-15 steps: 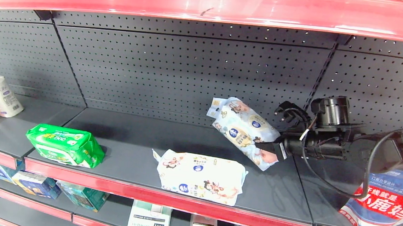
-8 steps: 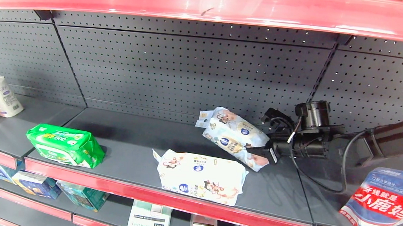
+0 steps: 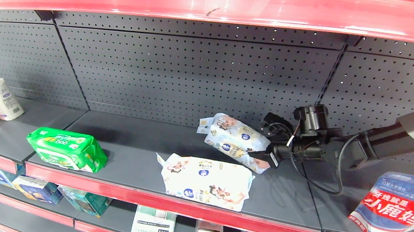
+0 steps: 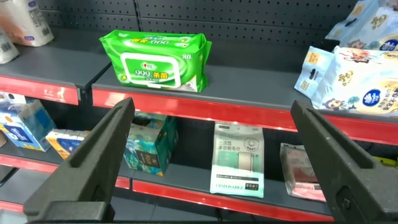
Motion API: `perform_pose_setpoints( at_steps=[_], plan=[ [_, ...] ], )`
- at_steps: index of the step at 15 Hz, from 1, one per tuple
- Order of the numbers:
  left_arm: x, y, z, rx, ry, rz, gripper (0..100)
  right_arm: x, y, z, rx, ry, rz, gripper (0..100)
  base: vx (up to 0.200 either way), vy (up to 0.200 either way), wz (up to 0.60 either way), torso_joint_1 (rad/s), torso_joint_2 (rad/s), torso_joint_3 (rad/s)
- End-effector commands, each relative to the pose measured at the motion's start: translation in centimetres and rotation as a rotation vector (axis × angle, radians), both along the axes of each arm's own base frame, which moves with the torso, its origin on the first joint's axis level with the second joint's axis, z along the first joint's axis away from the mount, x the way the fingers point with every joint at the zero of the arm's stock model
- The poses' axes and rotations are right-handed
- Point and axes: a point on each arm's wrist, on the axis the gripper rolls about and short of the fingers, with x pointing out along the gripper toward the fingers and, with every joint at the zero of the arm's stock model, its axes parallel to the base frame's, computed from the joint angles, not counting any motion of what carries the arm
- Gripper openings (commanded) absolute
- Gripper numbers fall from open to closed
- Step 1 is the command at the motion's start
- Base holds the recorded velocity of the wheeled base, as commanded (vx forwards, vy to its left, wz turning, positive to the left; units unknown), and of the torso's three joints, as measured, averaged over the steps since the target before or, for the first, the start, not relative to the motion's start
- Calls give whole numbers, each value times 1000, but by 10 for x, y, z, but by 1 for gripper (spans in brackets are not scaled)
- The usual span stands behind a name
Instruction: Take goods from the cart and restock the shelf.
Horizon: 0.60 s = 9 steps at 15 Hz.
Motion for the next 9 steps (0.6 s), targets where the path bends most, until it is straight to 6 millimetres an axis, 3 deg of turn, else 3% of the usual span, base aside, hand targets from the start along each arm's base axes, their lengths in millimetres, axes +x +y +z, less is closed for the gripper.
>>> perform_pose_setpoints(
  at_steps=[1,9],
  plan=[
    [0,0,0,-1,-1,0,100,0,2,-1,-1,3,5,0,0,0,0,0,0,0],
    [0,0,0,-1,0,0,100,-6,13,-4,-7,12,34,0,0,0,0,0,0,0]
  ],
)
